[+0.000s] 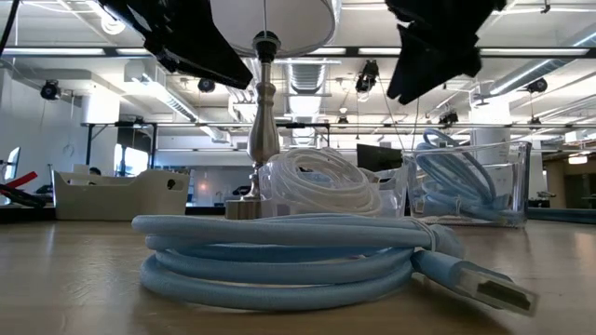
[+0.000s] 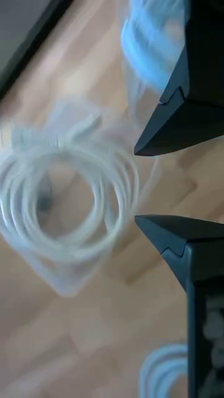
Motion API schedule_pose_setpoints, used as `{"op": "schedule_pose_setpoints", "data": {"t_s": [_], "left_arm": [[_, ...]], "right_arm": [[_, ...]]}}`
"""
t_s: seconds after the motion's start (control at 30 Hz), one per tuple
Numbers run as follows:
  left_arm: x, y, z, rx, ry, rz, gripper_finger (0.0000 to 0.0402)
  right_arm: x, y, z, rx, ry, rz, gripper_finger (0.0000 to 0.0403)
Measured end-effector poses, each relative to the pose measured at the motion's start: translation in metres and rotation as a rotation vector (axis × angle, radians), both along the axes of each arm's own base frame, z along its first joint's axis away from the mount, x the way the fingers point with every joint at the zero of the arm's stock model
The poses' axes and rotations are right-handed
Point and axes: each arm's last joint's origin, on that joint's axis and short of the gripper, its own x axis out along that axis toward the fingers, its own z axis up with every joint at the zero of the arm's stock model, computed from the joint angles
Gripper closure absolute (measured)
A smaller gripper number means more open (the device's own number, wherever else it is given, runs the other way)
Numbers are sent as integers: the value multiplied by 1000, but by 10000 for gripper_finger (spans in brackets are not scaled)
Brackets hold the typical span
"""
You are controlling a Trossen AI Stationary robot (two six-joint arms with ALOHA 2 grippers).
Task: Pick & Place USB Port
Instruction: Put the light blue USB cable into the right transparent bin
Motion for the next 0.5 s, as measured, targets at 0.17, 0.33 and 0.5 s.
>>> {"op": "schedule_pose_setpoints", "data": {"t_s": [0.17,0.33,0.5], "left_arm": [[1,3,0,-41,-4,15,221],[3,8,-1,-14,6,32,221],[3,13,-2,-4,21,47,223]], "right_arm": [[25,13,-20,101,25,224,244],[55,31,-42,293,44,490,250],[87,44,-61,364,97,557,248]]}}
